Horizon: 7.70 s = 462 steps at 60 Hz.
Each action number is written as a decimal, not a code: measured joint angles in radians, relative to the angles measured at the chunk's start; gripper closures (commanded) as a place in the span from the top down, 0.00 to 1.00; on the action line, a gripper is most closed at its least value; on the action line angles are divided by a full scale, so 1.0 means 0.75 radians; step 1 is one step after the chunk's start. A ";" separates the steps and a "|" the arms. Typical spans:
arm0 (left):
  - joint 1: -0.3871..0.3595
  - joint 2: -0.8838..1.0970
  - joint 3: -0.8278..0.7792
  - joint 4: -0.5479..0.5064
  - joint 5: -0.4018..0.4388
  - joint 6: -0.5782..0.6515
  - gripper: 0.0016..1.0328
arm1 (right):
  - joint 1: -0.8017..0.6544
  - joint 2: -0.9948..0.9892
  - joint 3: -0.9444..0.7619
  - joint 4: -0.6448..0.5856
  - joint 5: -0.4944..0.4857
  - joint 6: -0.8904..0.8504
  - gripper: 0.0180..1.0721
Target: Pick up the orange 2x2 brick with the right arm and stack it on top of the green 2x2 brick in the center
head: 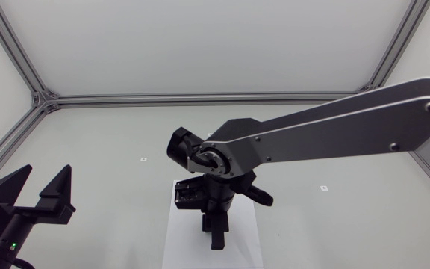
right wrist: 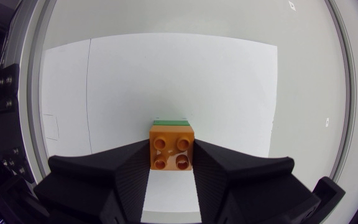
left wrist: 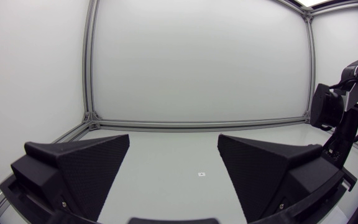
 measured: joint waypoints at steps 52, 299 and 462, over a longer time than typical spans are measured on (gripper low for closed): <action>0.000 0.000 0.000 0.000 0.000 0.000 0.96 | 0.010 0.034 0.011 -0.010 0.056 -0.032 0.17; 0.000 0.000 0.000 0.000 0.000 0.001 0.96 | -0.004 0.068 0.009 0.037 0.013 0.001 0.25; 0.000 0.000 0.000 0.000 0.000 0.000 0.96 | -1.265 -2.013 -1.210 0.940 0.014 0.213 0.95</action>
